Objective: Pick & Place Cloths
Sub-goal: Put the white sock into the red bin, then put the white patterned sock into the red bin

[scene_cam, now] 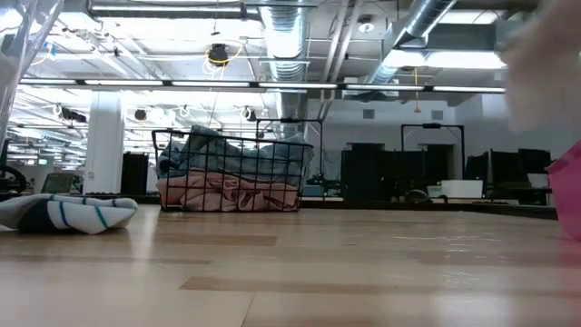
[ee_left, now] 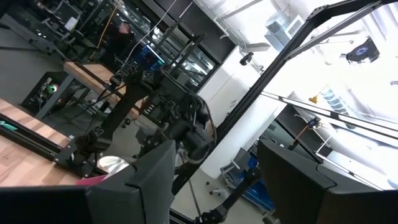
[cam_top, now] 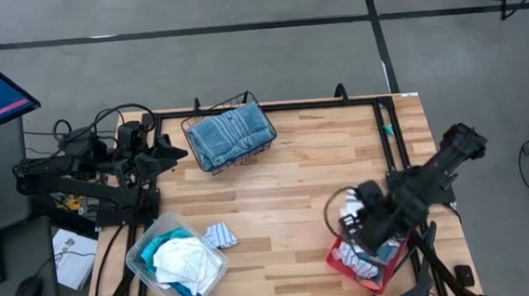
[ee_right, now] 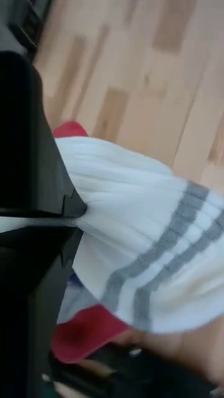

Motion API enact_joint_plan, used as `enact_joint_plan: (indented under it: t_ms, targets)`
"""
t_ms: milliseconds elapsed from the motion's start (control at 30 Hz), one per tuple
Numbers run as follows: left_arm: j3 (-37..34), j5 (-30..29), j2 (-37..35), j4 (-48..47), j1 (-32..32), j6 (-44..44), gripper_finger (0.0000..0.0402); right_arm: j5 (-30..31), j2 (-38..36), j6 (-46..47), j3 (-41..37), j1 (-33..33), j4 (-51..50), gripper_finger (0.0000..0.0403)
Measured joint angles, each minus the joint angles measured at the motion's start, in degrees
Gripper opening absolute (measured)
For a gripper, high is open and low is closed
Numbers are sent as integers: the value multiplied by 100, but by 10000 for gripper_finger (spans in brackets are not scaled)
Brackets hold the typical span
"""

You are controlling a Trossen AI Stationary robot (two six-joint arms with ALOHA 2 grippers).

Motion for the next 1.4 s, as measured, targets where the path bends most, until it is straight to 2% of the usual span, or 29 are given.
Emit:
enact_joint_plan:
  t_ms: [100,200,333,500,600,700,900,1167,1267,1400]
  targets:
    - [0,0,0,2,-2,0,214,-75,31,1142,-273,457,-13,1]
    - [0,-4,0,2,-2,0,214,-454,222,1843,-522,858,1,1]
    - [0,-15,0,4,-2,-2,214,-763,573,1963,-625,882,302,7]
    - [0,-17,0,9,-2,-2,214,-762,1045,1971,-620,528,582,8]
    - [0,-16,0,9,-2,-4,214,-1074,1299,1855,-620,330,642,19]
    - [0,-15,0,9,-2,-2,214,-1513,1537,1698,-620,227,627,43]
    - [0,24,0,-14,-1,25,214,-1544,1622,1574,-618,187,688,120]
    - [-24,646,47,-135,0,44,214,-1430,990,1067,-616,189,689,240]
    - [-115,715,52,-144,-2,42,214,-1330,693,1037,-612,189,667,257]
    - [-197,715,55,-160,-1,22,214,-1038,377,865,-612,170,716,259]
